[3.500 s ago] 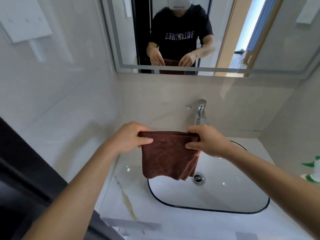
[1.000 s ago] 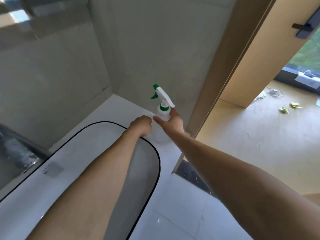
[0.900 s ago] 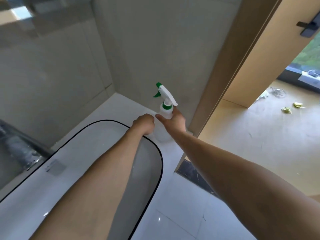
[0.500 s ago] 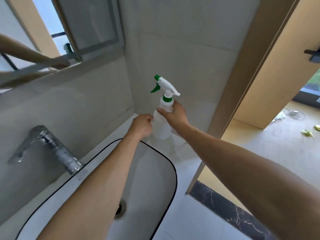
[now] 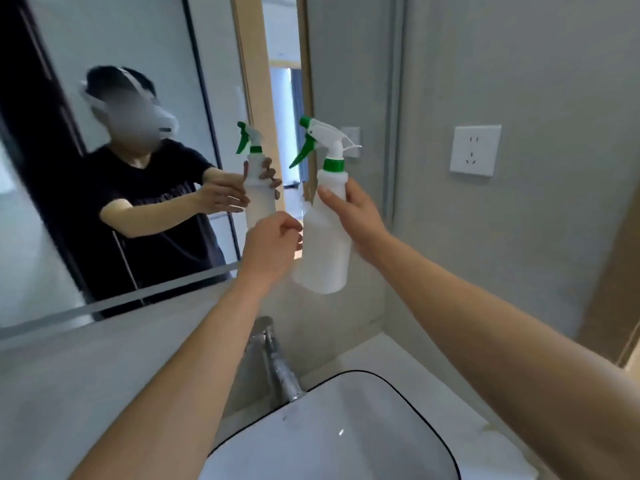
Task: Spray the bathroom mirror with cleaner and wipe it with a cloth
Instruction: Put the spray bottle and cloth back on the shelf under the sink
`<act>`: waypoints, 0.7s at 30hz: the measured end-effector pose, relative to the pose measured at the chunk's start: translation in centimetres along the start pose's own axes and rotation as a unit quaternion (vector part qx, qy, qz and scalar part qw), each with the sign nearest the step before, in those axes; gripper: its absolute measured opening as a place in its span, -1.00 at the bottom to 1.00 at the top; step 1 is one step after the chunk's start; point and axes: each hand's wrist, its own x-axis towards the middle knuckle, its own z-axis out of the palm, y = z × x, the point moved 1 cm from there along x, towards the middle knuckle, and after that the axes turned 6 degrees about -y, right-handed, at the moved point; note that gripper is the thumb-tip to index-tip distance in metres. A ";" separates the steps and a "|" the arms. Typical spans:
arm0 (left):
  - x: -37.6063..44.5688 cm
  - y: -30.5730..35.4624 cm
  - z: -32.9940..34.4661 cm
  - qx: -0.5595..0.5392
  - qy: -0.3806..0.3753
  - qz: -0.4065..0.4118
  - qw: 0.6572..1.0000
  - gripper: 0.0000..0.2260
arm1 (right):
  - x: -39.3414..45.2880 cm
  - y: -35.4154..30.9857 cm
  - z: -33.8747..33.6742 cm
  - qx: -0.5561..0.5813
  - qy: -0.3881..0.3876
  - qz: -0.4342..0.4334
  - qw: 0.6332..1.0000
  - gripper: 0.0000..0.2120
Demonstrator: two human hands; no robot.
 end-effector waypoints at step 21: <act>-4.5 15.4 -18.7 0.169 0.274 0.061 0.945 -0.60 | -0.8 -9.9 10.5 0.062 -0.319 -0.094 0.941 -0.81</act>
